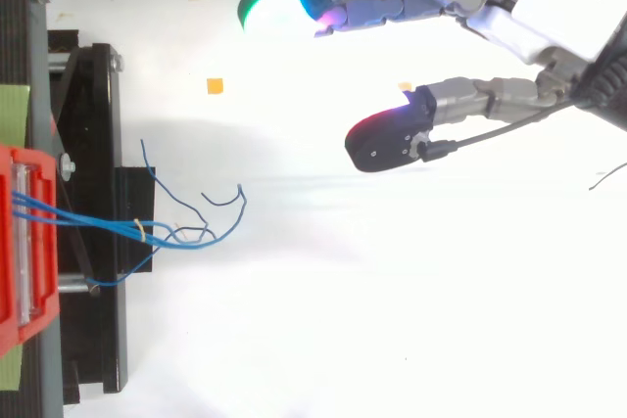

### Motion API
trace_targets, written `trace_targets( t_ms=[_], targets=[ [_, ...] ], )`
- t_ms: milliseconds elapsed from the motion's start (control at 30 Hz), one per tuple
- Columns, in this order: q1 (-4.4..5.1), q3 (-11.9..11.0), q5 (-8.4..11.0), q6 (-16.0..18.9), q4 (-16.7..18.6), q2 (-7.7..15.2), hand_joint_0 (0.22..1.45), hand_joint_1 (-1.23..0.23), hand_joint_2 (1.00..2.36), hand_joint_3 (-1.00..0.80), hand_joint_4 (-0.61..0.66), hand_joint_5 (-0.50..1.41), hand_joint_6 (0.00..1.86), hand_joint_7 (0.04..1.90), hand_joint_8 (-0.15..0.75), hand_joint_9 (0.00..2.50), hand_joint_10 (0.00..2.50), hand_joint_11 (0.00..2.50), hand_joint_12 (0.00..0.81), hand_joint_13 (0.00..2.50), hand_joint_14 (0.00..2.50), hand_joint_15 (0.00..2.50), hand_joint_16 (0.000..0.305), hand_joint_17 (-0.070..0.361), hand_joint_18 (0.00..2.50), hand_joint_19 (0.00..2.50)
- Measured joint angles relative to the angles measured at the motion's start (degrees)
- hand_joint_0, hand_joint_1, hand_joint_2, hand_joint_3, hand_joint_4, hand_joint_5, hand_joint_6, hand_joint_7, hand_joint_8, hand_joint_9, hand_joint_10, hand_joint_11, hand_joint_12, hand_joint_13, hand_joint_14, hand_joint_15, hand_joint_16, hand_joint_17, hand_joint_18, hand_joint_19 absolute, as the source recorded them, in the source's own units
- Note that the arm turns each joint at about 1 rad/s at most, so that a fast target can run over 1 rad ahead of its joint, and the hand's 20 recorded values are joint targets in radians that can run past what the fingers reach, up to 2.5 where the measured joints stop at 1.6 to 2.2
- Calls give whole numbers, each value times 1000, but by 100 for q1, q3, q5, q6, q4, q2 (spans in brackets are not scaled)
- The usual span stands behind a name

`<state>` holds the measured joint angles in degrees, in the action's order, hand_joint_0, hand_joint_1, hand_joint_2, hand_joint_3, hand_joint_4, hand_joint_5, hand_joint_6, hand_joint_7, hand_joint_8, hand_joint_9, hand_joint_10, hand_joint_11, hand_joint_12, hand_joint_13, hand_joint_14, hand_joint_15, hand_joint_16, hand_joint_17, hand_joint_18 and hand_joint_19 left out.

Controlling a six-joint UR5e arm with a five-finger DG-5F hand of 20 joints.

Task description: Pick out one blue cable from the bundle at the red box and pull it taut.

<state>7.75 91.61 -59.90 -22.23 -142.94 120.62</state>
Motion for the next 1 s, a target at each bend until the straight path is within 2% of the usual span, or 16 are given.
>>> trace_targets(
  t_ms=[500, 633, 833, 1000],
  targets=[
    [59, -1, 23, -34, 91, 8, 485, -614, 1000, -500, 218, -214, 502, 709, 271, 589, 4, 107, 323, 419, 0, 0, 48, 108, 312, 320],
    [61, -12, 9, 9, 98, 116, 487, -612, 1000, -500, 221, -213, 502, 709, 271, 588, 4, 108, 323, 419, 0, 0, 48, 108, 312, 320],
    [38, -152, -8, 226, 119, 293, 488, -610, 1000, -500, 223, -212, 502, 710, 271, 590, 4, 113, 322, 419, 0, 0, 48, 108, 312, 325],
    [25, -308, -41, 221, 115, 379, 488, -609, 1000, -500, 223, -212, 502, 710, 272, 592, 4, 109, 322, 419, 0, 5, 48, 108, 313, 329]
  ],
)
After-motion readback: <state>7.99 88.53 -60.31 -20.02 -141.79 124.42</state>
